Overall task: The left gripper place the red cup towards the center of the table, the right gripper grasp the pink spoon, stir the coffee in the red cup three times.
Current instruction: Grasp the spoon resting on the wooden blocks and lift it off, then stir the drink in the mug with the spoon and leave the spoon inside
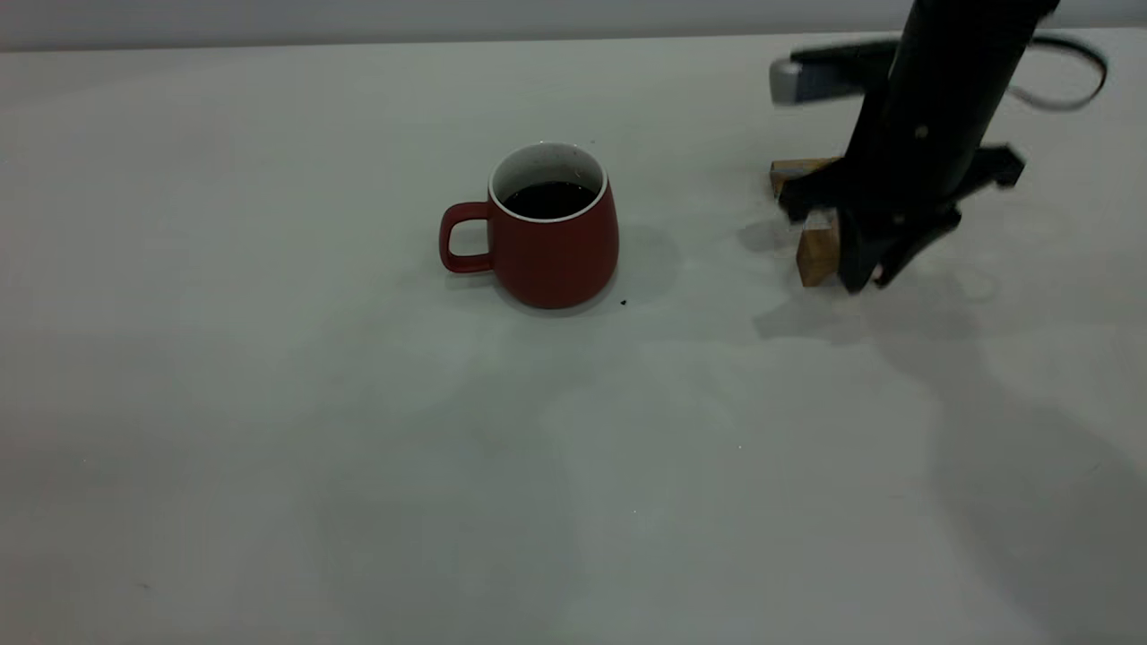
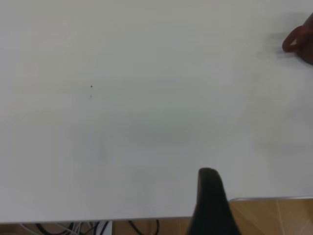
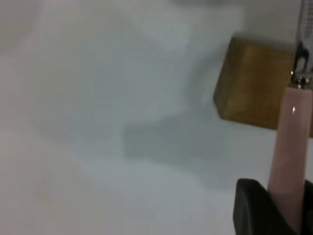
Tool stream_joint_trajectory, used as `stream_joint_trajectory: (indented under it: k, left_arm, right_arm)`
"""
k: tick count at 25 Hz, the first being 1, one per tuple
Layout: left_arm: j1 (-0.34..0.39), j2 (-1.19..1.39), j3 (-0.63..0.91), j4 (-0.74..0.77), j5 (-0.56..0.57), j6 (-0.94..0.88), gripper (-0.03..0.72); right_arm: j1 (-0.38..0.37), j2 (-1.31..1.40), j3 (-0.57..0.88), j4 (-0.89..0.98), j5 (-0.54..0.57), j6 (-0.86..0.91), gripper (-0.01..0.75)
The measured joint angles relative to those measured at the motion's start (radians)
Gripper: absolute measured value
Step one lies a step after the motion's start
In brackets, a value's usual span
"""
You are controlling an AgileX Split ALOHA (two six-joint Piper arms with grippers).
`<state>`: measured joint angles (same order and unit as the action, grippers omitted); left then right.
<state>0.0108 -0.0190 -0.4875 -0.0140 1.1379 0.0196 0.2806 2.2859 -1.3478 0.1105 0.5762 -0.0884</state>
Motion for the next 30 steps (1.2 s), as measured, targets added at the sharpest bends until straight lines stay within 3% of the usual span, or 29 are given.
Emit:
stream_joint_trajectory:
  k: [5,8,10,16,23,26,30]
  left_arm:
    - [0.000,0.000,0.000,0.000,0.000,0.000,0.585]
    - [0.000,0.000,0.000,0.000,0.000,0.000,0.585]
    - [0.000,0.000,0.000,0.000,0.000,0.000,0.585]
    - [0.000,0.000,0.000,0.000,0.000,0.000,0.585]
    - [0.000,0.000,0.000,0.000,0.000,0.000,0.585]
    - [0.000,0.000,0.000,0.000,0.000,0.000,0.585]
    - [0.000,0.000,0.000,0.000,0.000,0.000,0.585]
  right_arm:
    - [0.000,-0.170,-0.124,0.136,0.240,0.027,0.145]
    - [0.000,-0.226,-0.196,0.332,0.367,0.154,0.145]
    - [0.000,-0.239,-0.223,0.484,0.391,0.259,0.145]
    - [0.009,-0.240,-0.238,0.818,0.395,0.582,0.145]
    - [0.112,-0.194,-0.238,1.142,0.344,0.981,0.145]
    - [0.130,-0.114,-0.238,1.323,0.321,1.003,0.145]
    - [0.123,-0.011,-0.238,1.385,0.263,0.960,0.145]
